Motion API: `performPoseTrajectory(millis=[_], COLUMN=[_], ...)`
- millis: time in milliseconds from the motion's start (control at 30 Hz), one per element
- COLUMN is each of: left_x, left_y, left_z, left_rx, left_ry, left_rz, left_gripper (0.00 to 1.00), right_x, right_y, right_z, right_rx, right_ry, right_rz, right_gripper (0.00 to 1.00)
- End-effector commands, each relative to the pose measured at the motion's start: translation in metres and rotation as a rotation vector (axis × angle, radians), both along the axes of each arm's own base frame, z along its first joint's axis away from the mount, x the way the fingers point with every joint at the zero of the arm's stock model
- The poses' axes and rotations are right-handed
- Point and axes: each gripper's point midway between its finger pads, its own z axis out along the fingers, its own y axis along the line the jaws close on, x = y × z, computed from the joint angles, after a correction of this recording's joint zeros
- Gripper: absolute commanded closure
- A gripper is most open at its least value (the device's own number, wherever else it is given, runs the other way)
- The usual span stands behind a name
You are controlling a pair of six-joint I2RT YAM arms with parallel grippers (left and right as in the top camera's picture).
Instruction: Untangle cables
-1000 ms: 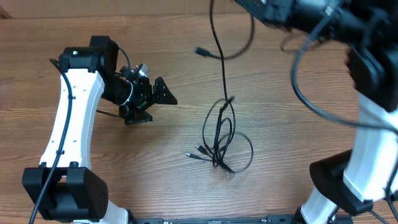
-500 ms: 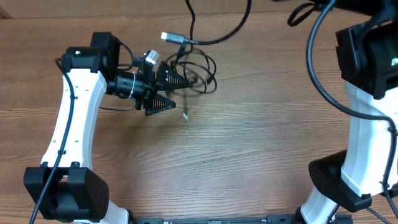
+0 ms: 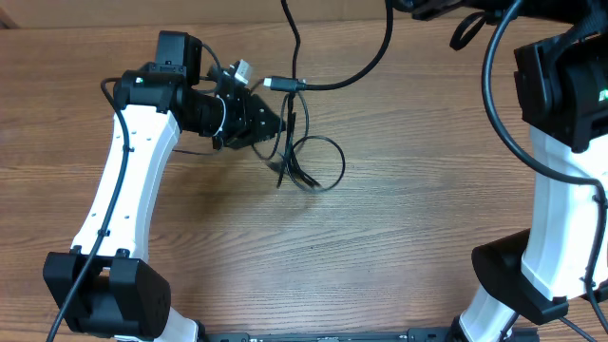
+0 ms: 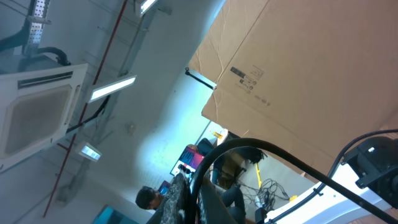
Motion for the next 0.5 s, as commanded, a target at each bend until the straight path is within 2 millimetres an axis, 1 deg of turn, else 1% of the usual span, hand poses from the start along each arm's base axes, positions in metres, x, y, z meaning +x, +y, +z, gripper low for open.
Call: performPoseTrajectory(millis=[0, 67, 133, 200, 267, 333, 433, 467], left_x=[0.011, 0.01, 0.012, 0.015, 0.018, 0.021, 0.028, 0.029], left_y=[0.01, 0.014, 0.021, 0.035, 0.053, 0.073, 0.105, 0.113], left_z=[-0.006, -0.009, -0.011, -0.007, 0.003, 0.021, 0.066, 0.083], left_rx=[0.079, 0.104, 0.131, 0.161, 0.195, 0.233, 0.274, 0.274], left_ry=[-0.01, -0.004, -0.006, -0.009, -0.013, -0.03, -0.11, -0.149], left_rz=[0.052, 0.061, 0.081, 0.117, 0.164, 0.219, 0.313, 0.339], left_gripper=[0.96, 0.96, 0.96, 0.96, 0.96, 0.96, 0.96, 0.96], right_x=[-0.017, -0.014, -0.005, 0.01, 0.028, 0.049, 0.073, 0.081], right_y=[-0.009, -0.014, -0.022, -0.037, -0.054, -0.078, -0.114, -0.13], right_z=[0.011, 0.01, 0.005, -0.009, -0.026, -0.049, -0.083, -0.099], right_rx=[0.011, 0.004, -0.018, -0.062, -0.104, -0.154, -0.226, -0.256], right_ry=[-0.041, -0.052, -0.058, -0.03, 0.018, 0.067, 0.147, 0.2], right_rz=[-0.003, -0.016, -0.043, -0.089, -0.147, -0.239, -0.38, -0.44], right_gripper=[0.96, 0.96, 0.96, 0.96, 0.96, 0.96, 0.96, 0.96])
